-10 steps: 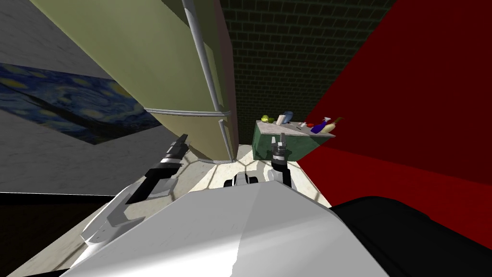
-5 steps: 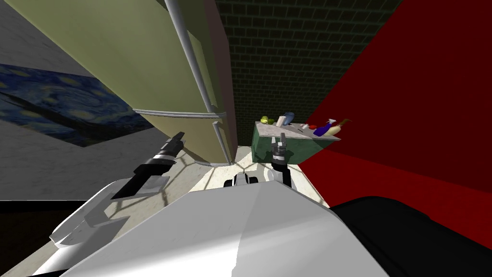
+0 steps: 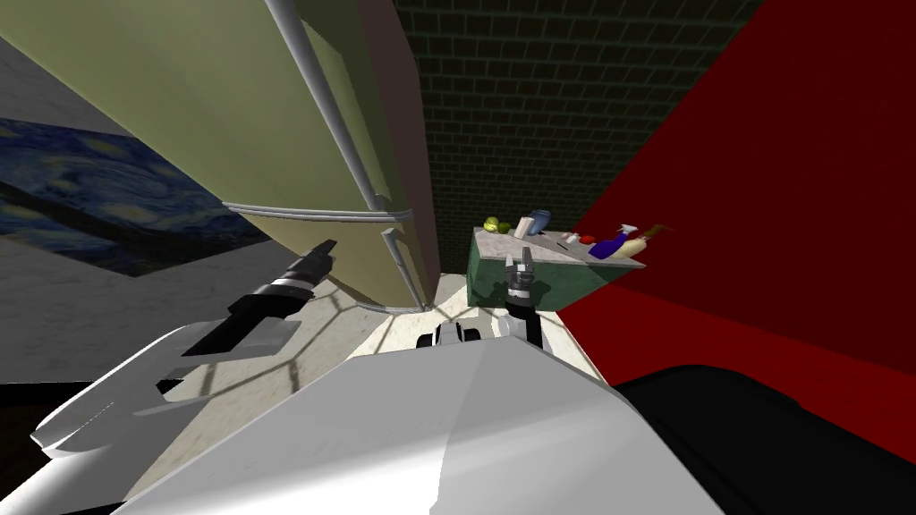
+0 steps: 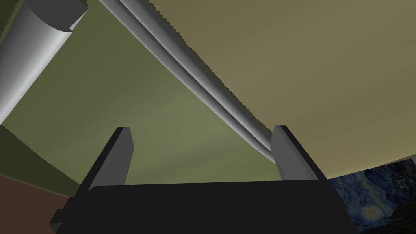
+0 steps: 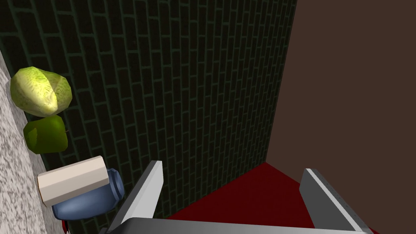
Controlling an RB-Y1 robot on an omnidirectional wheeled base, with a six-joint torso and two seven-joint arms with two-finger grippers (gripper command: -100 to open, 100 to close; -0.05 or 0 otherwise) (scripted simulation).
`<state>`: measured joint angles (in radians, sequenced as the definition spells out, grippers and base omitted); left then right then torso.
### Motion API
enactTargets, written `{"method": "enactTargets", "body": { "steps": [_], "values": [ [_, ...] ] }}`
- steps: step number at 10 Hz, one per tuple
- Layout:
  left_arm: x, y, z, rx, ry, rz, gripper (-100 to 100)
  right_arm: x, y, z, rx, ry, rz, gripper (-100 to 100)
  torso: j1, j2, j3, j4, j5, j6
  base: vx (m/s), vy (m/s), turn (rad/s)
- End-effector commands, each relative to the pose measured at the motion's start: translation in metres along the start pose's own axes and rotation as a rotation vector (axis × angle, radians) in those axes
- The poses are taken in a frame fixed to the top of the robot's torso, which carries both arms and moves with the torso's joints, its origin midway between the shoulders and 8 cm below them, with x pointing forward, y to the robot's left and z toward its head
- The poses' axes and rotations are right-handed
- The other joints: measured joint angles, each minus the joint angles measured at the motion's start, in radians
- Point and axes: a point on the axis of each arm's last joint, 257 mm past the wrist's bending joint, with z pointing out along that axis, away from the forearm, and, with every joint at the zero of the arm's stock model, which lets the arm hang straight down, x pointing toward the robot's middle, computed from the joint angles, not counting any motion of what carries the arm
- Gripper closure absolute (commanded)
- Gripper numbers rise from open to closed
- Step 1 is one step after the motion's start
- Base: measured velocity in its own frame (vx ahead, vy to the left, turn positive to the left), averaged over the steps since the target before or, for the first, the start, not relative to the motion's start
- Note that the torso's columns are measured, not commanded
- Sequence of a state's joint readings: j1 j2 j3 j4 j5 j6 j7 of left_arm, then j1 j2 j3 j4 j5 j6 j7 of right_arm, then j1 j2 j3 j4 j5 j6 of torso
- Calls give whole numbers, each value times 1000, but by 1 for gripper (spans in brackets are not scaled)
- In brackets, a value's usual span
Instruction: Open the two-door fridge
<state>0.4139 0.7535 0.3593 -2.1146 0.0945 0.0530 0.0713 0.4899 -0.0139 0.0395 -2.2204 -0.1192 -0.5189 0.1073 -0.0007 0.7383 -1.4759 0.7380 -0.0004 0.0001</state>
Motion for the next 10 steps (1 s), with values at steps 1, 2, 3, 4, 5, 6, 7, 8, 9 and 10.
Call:
{"method": "enactTargets", "body": {
  "steps": [1,2,3,4,5,6,7,8,9,10],
  "values": [
    [-13,3,8,-25,4,28,-100,0,0,0,0,0,0,0,1,-1,0,0,1,0,84,-86,17],
    [-23,5,13,-45,4,45,-100,0,0,0,0,0,0,0,3,0,0,0,1,0,81,-92,28],
    [-33,8,17,-66,0,52,-100,0,0,0,0,0,0,0,2,0,0,0,1,0,106,-119,45],
    [-42,9,22,-85,-2,62,-100,0,0,0,0,0,0,0,0,-1,0,0,0,0,118,-154,58],
    [-43,7,23,-82,4,73,-100,0,0,0,0,0,0,0,-2,-2,-1,0,0,0,78,-141,22],
    [-52,8,28,-99,2,83,-100,0,0,0,0,0,0,0,0,0,0,0,0,0,62,-130,28],
    [-61,9,32,-116,-1,88,-100,0,0,0,0,0,0,0,1,2,1,1,1,0,65,-139,58],
    [-70,10,36,-133,-5,90,-100,0,0,0,0,0,0,0,1,1,1,0,1,0,80,-167,56],
    [-70,9,37,-131,-2,98,-100,0,0,0,0,0,0,0,0,-1,0,0,0,0,55,-126,22],
    [-79,9,42,-146,-4,103,-100,0,0,0,0,0,0,0,2,0,0,0,1,0,26,-115,30]
  ]
}}
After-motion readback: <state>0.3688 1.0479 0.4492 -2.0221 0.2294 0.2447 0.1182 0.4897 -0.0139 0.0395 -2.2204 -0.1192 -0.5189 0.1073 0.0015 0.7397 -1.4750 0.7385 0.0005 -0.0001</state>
